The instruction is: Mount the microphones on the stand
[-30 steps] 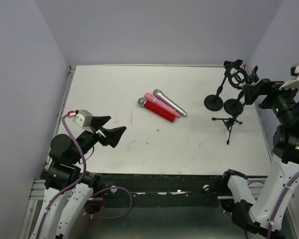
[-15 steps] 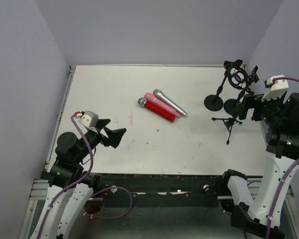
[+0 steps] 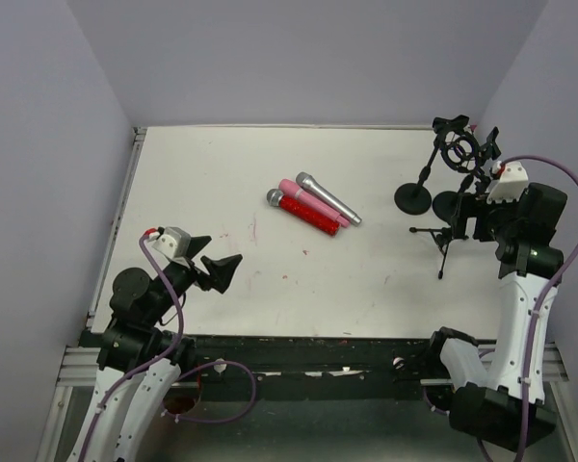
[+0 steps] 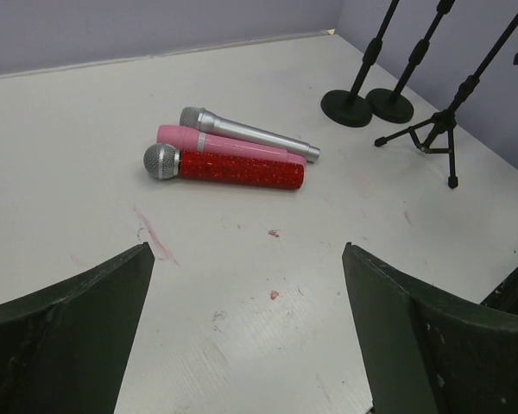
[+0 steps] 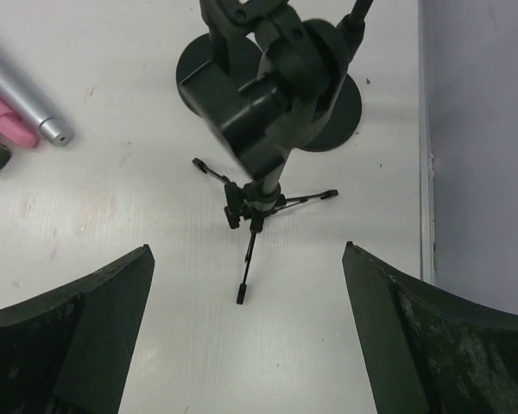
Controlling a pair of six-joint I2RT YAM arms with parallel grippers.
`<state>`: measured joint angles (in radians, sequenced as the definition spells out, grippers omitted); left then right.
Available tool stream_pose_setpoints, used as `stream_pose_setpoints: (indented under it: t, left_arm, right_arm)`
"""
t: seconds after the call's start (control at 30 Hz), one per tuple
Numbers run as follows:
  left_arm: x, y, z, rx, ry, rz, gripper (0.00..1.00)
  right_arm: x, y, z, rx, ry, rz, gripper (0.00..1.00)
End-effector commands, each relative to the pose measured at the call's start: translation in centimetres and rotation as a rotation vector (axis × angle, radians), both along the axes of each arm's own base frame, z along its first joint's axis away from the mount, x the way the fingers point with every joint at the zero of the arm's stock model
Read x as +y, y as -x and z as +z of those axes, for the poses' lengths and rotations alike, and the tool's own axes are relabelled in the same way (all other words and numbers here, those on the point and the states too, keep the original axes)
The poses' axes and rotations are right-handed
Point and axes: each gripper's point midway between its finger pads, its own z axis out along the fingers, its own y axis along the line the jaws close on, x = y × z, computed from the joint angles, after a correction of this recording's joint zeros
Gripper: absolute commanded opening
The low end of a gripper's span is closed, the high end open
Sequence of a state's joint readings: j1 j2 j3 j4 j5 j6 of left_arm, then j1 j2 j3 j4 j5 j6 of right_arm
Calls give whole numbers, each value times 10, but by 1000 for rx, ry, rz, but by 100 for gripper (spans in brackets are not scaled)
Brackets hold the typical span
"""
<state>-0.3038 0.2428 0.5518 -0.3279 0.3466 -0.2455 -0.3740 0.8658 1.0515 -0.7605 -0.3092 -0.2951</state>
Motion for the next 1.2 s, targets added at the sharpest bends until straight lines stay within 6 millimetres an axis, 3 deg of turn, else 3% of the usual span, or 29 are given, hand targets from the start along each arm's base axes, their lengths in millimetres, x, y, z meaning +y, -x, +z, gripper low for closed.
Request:
stream_pose_setpoints:
  t: [0.0, 0.33, 0.6, 0.93, 1.17]
  left_arm:
    - [0, 2, 7, -55, 0, -1, 99]
    - [-1, 3, 7, -56, -2, -9, 99]
    - [-2, 1, 4, -40, -7, -12, 99]
    - [-4, 0, 2, -27, -11, -25, 99]
    - [-7, 0, 1, -28, -13, -42, 99]
  right_arm:
    - [-5, -35, 7, -105, 8, 34, 96]
    - [6, -61, -3, -194, 39, 197, 76]
    - [-1, -66, -20, -218, 65, 173, 63]
    - [8, -73, -15, -260, 30, 222, 37]
    - [22, -70, -9, -263, -11, 284, 10]
